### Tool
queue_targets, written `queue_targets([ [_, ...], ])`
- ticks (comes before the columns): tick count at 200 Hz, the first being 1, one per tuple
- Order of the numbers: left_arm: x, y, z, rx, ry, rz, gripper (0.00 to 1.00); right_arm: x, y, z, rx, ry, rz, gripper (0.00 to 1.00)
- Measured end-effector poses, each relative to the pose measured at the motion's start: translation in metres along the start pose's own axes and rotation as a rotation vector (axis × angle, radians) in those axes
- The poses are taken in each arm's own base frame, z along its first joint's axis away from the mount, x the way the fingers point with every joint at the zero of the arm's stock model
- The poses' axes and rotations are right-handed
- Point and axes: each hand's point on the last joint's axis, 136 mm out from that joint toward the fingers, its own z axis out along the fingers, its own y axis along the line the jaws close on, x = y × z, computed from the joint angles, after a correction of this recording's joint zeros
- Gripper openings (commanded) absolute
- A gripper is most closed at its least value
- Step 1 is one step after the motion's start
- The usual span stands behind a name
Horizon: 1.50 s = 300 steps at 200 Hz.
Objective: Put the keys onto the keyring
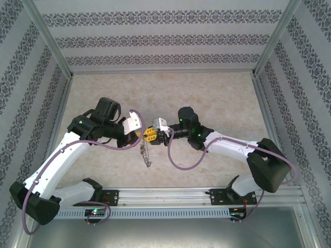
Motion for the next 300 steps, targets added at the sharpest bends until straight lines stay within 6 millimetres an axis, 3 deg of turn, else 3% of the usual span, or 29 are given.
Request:
queue_targets([
  [7, 0.0, 0.0, 0.0, -0.002, 0.002, 0.0, 0.0, 0.0, 0.0, 0.0, 0.0, 0.001, 0.0, 0.0],
  [23, 0.001, 0.001, 0.0, -0.007, 0.005, 0.002, 0.17, 0.001, 0.0, 0.0, 0.0, 0.002, 0.006, 0.0],
  [50, -0.004, 0.002, -0.003, -0.025, -0.016, 0.012, 0.31, -0.005, -0.007, -0.001, 0.037, -0.022, 0.024, 0.0],
  [80, -0.015, 0.0, -0.016, -0.089, -0.096, 0.055, 0.32, -0.02, -0.014, -0.004, 0.092, -0.109, 0.051, 0.0],
  [116, -0.023, 0.003, -0.022, -0.132, -0.141, 0.072, 0.2, -0.042, -0.015, -0.008, 0.098, -0.205, 0.053, 0.0],
  [186, -0.021, 0.008, -0.022, -0.161, -0.142, 0.071, 0.22, -0.056, -0.016, -0.014, 0.118, -0.289, 0.066, 0.0],
  [216, -0.021, 0.01, -0.023, -0.184, -0.161, 0.065, 0.17, -0.058, -0.016, -0.011, 0.111, -0.316, 0.079, 0.0],
  [244, -0.027, 0.01, -0.032, -0.22, -0.194, 0.07, 0.32, -0.057, -0.014, -0.007, 0.107, -0.321, 0.075, 0.0],
  [300, -0.028, 0.009, -0.052, -0.319, -0.238, 0.088, 0.44, -0.051, -0.015, -0.004, 0.107, -0.315, 0.079, 0.0],
])
